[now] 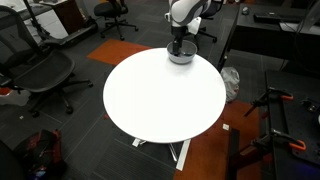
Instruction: Remove the marker from the bowl.
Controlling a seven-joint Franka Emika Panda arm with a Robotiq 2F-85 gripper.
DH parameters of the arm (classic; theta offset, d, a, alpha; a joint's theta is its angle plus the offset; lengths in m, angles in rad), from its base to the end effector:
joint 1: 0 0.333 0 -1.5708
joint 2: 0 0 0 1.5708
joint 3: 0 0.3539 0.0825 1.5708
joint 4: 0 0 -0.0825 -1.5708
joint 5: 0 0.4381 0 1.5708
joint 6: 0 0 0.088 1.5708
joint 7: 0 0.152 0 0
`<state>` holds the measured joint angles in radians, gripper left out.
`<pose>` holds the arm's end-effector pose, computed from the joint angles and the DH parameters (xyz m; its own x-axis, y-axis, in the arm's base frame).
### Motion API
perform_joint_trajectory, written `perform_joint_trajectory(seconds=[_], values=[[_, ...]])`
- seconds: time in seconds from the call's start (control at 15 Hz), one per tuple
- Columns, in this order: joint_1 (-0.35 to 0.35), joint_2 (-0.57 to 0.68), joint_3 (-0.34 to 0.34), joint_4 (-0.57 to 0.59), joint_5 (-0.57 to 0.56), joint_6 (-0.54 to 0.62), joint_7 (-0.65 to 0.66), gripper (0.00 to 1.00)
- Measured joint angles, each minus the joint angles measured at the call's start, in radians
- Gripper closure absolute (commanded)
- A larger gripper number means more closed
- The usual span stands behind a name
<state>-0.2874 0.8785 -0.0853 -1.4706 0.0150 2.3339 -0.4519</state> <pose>0.7309 -0.2759 0.0951 0.9945 0.0981 -0.0354 0.0996 -0.9941 0.0438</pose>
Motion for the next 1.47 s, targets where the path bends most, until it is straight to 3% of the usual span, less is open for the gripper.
perform_joint_trajectory(seconds=[0.47,0.73,0.87,1.47], values=[[-0.001,0.036,0.001,0.037,-0.001,-0.004,0.000,0.73],[-0.002,0.039,0.001,0.045,-0.001,-0.004,0.000,1.00],[-0.003,0.039,0.002,0.047,-0.001,-0.005,0.000,0.95],[-0.005,0.004,0.002,0.044,-0.022,-0.006,0.002,0.95]])
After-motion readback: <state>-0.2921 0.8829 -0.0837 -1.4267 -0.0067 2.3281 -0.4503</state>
